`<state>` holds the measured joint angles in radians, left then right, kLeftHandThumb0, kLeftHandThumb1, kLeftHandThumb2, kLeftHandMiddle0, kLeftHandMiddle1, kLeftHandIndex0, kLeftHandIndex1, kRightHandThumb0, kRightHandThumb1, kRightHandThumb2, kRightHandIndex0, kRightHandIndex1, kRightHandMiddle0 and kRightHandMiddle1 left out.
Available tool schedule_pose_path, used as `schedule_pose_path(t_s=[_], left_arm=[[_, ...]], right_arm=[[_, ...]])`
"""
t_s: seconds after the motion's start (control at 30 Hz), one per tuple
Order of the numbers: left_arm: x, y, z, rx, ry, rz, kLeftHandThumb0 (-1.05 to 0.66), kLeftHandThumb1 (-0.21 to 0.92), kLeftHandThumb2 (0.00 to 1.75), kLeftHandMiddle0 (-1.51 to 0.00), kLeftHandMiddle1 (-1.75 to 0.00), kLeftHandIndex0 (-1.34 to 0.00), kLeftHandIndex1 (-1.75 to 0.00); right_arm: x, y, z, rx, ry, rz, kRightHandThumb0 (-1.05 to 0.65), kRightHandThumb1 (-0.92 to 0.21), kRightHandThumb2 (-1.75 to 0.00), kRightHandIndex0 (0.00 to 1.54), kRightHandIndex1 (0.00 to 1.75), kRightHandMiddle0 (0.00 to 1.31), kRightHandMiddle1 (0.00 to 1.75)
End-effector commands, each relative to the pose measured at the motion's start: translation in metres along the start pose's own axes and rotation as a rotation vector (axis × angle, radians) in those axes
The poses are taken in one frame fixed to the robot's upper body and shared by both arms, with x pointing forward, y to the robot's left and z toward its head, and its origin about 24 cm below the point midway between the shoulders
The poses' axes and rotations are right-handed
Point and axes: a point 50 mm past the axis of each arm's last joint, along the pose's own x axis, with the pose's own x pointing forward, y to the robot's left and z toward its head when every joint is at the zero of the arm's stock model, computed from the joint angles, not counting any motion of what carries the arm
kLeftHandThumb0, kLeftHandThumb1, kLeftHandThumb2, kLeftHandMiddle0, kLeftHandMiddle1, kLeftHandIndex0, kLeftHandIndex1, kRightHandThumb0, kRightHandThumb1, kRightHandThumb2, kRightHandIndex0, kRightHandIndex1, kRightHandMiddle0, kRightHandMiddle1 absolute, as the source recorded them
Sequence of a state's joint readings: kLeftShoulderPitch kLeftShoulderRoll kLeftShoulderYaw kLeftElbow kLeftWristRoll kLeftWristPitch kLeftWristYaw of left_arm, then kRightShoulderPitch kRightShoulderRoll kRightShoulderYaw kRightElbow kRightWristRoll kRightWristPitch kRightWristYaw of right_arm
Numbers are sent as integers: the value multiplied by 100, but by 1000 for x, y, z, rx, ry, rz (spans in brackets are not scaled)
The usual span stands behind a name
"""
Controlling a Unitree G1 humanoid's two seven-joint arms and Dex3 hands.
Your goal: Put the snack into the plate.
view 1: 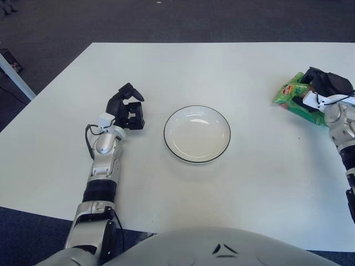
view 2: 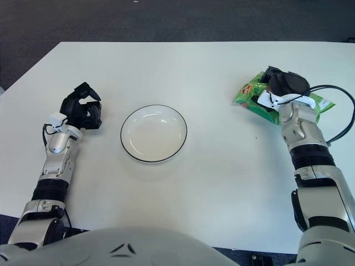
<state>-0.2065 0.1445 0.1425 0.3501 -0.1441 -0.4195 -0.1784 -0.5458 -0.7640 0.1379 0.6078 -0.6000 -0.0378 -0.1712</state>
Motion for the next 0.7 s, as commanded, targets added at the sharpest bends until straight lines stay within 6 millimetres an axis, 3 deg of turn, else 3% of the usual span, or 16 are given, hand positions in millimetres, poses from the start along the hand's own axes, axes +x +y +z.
schedule_pose_path(t_s=[0.0, 0.3, 0.67], left_arm=[[-67, -10, -61, -90, 297, 87, -52, 22, 144, -137, -175, -70, -175], [-67, -9, -62, -90, 304, 88, -52, 22, 144, -137, -175, -70, -175], [-67, -8, -64, -89, 308, 89, -52, 22, 144, -137, -175, -70, -175]], right_arm=[[-5, 12, 6, 97, -29, -5, 0, 1, -158, 92, 142, 70, 175], [-12, 4, 39, 214, -133, -87, 0, -4, -163, 80, 171, 61, 175], [-10, -11, 77, 327, -232, -137, 0, 6, -174, 87, 175, 69, 174]])
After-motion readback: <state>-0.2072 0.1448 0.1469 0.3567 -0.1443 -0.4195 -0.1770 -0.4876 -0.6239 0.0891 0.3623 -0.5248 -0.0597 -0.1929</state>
